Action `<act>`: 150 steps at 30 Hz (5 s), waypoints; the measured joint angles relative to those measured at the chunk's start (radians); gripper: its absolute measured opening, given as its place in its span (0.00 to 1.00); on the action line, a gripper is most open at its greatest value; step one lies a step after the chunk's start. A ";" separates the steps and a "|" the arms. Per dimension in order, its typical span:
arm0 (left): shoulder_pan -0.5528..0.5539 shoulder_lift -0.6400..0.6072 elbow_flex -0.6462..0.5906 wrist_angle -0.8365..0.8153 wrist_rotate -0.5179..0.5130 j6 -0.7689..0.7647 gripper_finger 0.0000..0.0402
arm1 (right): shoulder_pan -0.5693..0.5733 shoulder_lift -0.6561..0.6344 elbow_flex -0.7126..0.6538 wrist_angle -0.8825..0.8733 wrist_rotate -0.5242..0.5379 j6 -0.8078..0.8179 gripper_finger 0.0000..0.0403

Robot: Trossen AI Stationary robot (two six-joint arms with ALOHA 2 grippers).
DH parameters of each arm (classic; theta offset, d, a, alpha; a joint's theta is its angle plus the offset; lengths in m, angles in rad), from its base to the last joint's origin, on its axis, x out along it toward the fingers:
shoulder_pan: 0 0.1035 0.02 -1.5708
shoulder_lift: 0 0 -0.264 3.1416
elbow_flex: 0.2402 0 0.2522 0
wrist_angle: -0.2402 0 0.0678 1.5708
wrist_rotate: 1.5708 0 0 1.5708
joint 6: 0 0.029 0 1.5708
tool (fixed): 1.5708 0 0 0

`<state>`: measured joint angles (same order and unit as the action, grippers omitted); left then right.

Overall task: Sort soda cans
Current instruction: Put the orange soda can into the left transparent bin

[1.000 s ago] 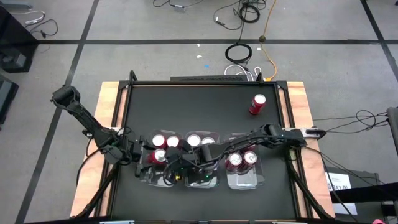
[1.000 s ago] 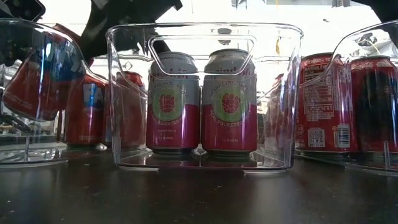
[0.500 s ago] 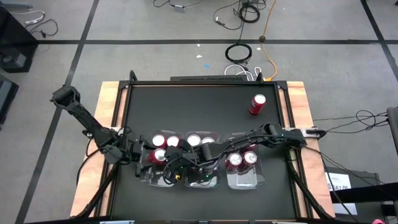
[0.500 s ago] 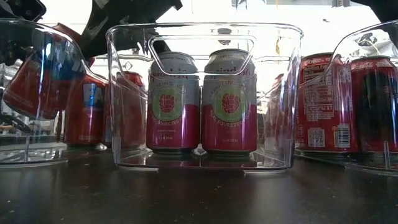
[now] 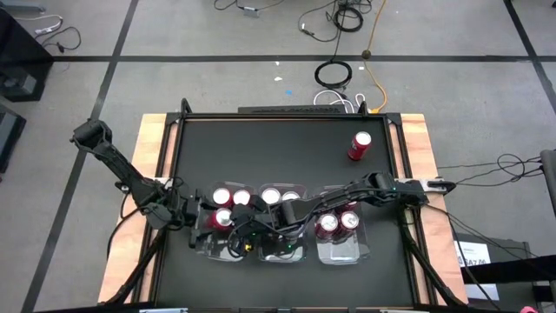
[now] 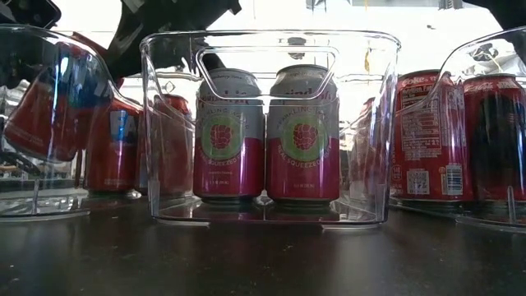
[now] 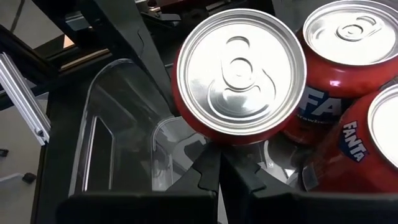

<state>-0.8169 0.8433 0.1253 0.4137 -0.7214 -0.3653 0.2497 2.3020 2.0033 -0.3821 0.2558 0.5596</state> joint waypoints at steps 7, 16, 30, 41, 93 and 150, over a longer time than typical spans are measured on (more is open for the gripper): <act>-0.001 0.000 0.000 -0.015 0.019 0.001 0.90 | 0.000 0.000 0.000 -0.003 0.016 0.001 0.00; -0.002 0.000 0.002 -0.026 0.022 0.003 0.98 | -0.001 -0.002 0.000 -0.003 0.013 0.009 0.00; -0.001 -0.001 0.026 -0.020 0.013 0.005 0.98 | 0.000 -0.038 0.000 -0.103 0.004 0.018 0.00; -0.001 -0.017 0.027 0.119 0.010 0.006 0.98 | 0.000 -0.206 0.000 -0.344 0.034 0.130 0.00; 0.677 -0.218 0.649 -1.022 0.025 0.057 0.98 | -0.627 -1.159 -0.884 -0.838 0.236 0.481 0.60; 0.772 -0.218 0.649 -1.025 0.025 0.066 0.98 | -0.931 -1.041 -0.907 -0.624 -0.076 0.184 0.67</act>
<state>-0.0452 0.6250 0.7742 -0.6109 -0.6968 -0.2990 -0.6814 1.2614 1.0962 -1.0061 0.1796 0.7433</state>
